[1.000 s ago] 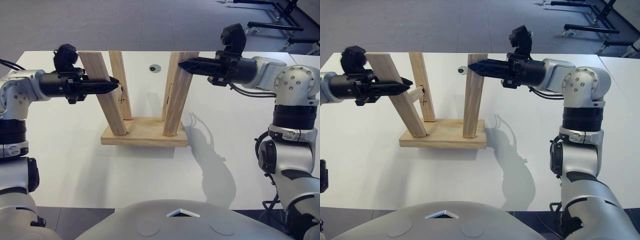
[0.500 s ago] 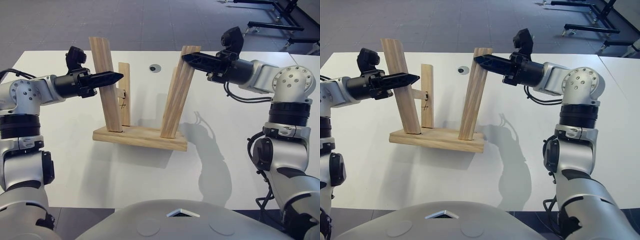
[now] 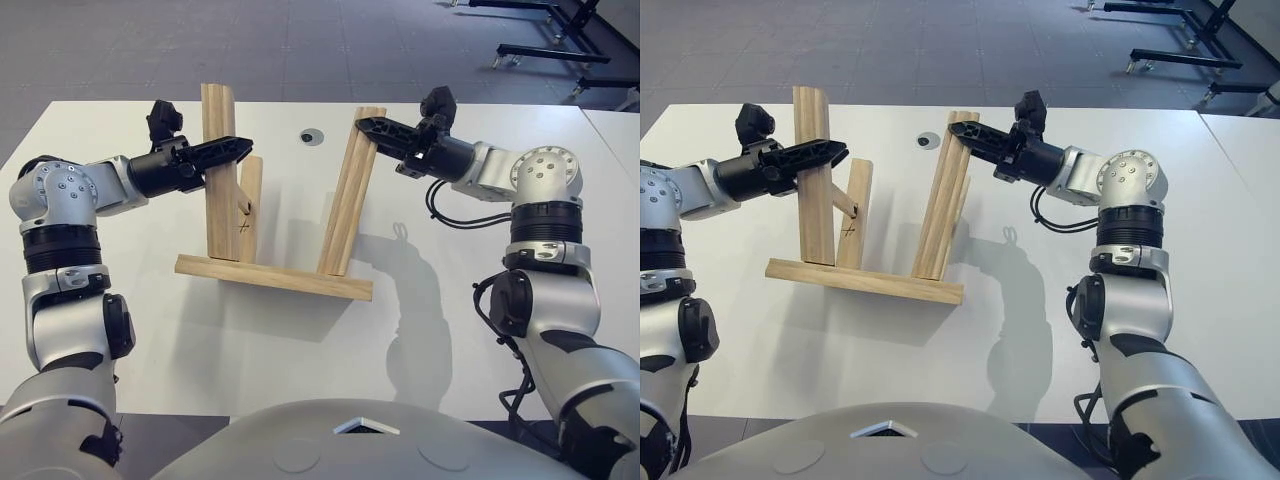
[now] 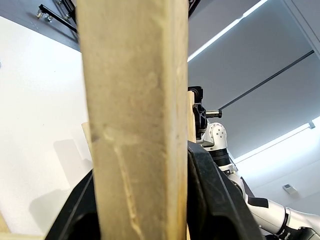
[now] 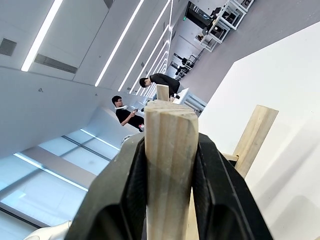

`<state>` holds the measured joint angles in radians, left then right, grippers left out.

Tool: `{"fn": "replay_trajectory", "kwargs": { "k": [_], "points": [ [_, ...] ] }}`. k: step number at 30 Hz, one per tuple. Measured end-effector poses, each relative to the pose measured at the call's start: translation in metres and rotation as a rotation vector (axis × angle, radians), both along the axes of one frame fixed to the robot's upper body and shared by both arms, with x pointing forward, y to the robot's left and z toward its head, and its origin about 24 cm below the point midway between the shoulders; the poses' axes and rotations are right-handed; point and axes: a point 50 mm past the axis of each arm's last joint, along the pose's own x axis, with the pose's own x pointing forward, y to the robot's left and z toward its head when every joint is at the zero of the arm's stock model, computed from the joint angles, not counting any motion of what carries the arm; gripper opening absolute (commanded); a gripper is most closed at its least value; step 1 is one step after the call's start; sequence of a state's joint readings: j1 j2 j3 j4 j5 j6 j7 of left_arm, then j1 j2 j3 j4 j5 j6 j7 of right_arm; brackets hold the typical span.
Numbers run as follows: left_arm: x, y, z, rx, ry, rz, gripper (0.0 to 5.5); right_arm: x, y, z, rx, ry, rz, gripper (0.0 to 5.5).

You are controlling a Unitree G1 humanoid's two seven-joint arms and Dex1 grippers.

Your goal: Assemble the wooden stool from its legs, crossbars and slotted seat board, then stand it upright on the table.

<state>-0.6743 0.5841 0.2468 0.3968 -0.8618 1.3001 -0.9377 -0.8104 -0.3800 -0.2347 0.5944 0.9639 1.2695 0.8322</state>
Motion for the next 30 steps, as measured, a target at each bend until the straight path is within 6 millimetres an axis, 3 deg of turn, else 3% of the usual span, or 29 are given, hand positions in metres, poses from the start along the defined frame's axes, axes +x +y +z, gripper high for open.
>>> {"fn": "replay_trajectory", "kwargs": {
  "k": [9,21,23,25,30],
  "points": [
    [0.008,-0.009,-0.021,0.031,0.139,0.03,1.46,-0.006,-0.013,-0.026,0.005,0.086,-0.085,1.1],
    [0.01,-0.014,-0.024,0.029,0.14,0.024,1.46,-0.007,-0.01,-0.029,0.025,0.049,-0.119,1.1],
    [0.01,-0.014,-0.025,0.036,0.132,0.027,1.92,-0.007,-0.009,-0.029,0.024,0.042,-0.122,1.1],
    [0.015,-0.02,-0.027,0.098,0.077,0.058,2.32,-0.009,-0.008,-0.032,0.014,0.041,-0.131,1.78],
    [0.021,-0.025,-0.033,0.166,0.023,0.119,3.19,-0.017,0.021,-0.047,-0.045,0.047,-0.055,2.81]
  ]
}}
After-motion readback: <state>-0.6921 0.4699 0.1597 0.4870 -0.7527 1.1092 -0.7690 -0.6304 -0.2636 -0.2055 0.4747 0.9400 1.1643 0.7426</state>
